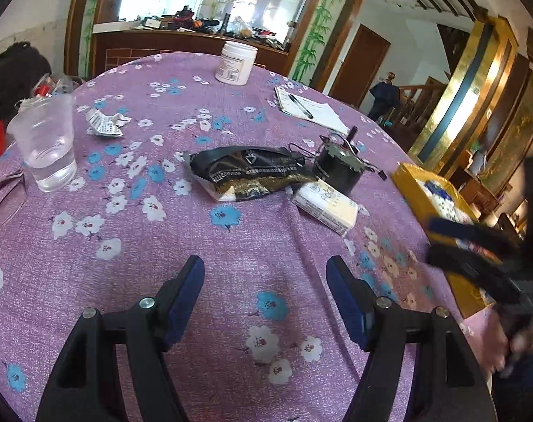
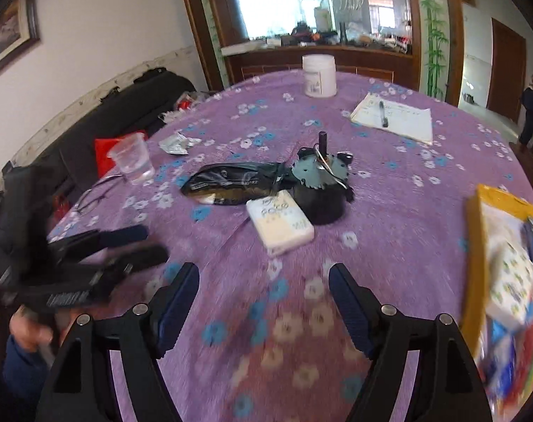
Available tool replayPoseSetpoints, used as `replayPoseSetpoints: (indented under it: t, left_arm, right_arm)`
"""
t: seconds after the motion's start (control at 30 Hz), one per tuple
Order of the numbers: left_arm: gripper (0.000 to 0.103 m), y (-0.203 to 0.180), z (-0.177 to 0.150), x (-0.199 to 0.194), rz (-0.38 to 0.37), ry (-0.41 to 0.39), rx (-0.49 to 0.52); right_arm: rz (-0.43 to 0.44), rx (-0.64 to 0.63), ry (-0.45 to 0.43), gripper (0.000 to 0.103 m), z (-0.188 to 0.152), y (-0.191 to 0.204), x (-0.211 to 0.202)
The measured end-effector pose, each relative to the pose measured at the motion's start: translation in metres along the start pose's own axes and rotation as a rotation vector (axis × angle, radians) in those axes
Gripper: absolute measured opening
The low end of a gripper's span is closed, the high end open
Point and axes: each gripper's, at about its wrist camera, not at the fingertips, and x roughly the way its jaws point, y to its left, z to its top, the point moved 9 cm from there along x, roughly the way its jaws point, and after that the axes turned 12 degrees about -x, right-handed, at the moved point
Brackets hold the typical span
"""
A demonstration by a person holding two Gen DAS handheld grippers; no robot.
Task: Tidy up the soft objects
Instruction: 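Move both open tools back over the remaining table items, then grasp the white Face tissue pack with right tool while left grasps the black snack bag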
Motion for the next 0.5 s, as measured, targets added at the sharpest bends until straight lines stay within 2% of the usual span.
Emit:
replayPoseSetpoints:
  t: [0.13, 0.17, 0.3, 0.4, 0.43, 0.47, 0.5]
  left_arm:
    - [0.071, -0.010, -0.004, 0.000, 0.000, -0.007, 0.060]
    - [0.071, -0.011, -0.004, -0.001, -0.004, -0.007, 0.056]
    - [0.071, -0.008, -0.003, -0.004, -0.021, -0.012, 0.037]
    - [0.071, -0.009, -0.002, -0.004, -0.026, -0.014, 0.040]
    - [0.071, -0.009, -0.002, -0.003, -0.026, -0.013, 0.040]
    - [0.071, -0.009, -0.002, -0.004, -0.026, -0.013, 0.039]
    - [0.071, -0.009, -0.002, -0.004, -0.027, -0.014, 0.039]
  right_arm:
    - [-0.016, -0.016, 0.052, 0.081, 0.017, -0.012, 0.042]
    - [-0.040, -0.017, 0.066, 0.081, 0.020, -0.019, 0.052]
    - [-0.018, -0.003, 0.099, 0.081, 0.024, -0.026, 0.077]
    - [-0.046, -0.034, 0.113, 0.081, 0.023, -0.027, 0.091]
    - [-0.057, -0.039, 0.110, 0.079, 0.022, -0.027, 0.093]
    - [-0.071, -0.048, 0.118, 0.062, 0.020, -0.027, 0.095]
    - [-0.057, -0.042, 0.138, 0.058, 0.016, -0.025, 0.096]
